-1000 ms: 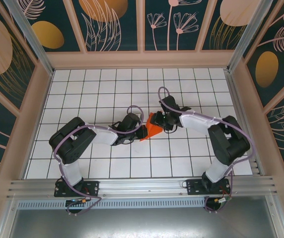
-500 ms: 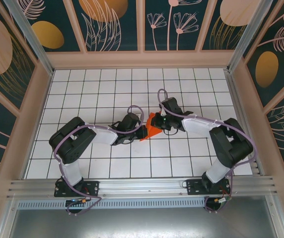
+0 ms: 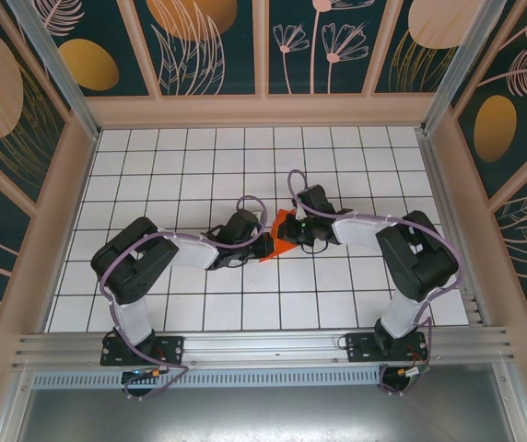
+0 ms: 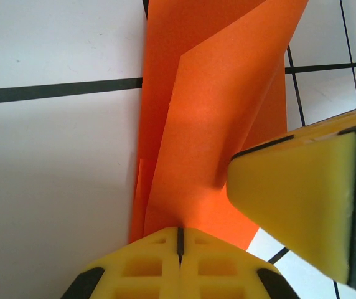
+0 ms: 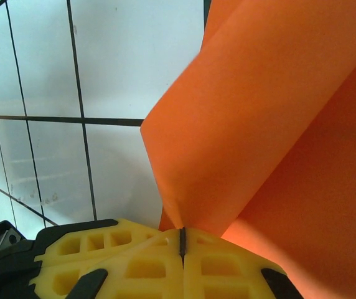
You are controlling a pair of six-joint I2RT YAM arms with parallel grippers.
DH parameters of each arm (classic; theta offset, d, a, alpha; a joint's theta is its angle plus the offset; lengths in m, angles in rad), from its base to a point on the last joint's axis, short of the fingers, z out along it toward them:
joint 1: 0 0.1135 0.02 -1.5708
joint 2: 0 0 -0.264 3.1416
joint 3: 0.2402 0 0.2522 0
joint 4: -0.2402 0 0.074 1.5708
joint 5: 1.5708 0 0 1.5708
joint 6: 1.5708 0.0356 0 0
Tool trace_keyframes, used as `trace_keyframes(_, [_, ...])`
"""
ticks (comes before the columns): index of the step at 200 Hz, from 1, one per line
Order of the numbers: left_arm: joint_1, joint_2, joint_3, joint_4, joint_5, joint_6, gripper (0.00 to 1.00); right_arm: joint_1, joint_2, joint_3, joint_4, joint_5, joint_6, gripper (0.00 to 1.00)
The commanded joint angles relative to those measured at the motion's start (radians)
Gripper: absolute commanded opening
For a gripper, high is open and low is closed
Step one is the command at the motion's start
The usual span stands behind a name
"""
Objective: Fold a paper plane with a square sheet of paper (pick it up from the middle)
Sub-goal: Fourth fold the wing at the center of the table.
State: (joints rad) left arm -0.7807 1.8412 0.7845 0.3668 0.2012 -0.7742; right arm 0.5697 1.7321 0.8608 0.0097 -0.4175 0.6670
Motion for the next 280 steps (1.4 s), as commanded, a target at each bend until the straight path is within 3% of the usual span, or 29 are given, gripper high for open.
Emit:
trace_keyframes(1, [-0.005, 0.06, -0.027, -0.155, 0.02, 0.02, 0.0, -0.004, 0.028, -0.008, 0.031, -0.031, -0.009, 0.0])
trace_keyframes(95, [-0.005, 0.056, -0.04, -0.193, 0.011, 0.043, 0.0, -0.015, 0.062, -0.05, 0.023, 0.048, -0.047, 0.0])
trace_keyframes(167, [-0.005, 0.035, -0.083, -0.19, 0.028, 0.084, 0.0, -0.128, -0.023, -0.095, 0.036, 0.083, -0.087, 0.0])
trace_keyframes(216, [-0.005, 0.032, -0.073, -0.19, 0.032, 0.09, 0.0, -0.061, -0.15, -0.109, 0.091, 0.04, -0.077, 0.0])
trace_keyframes(280, [-0.005, 0.024, -0.074, -0.192, 0.032, 0.092, 0.0, 0.019, -0.018, -0.04, 0.114, 0.01, -0.053, 0.0])
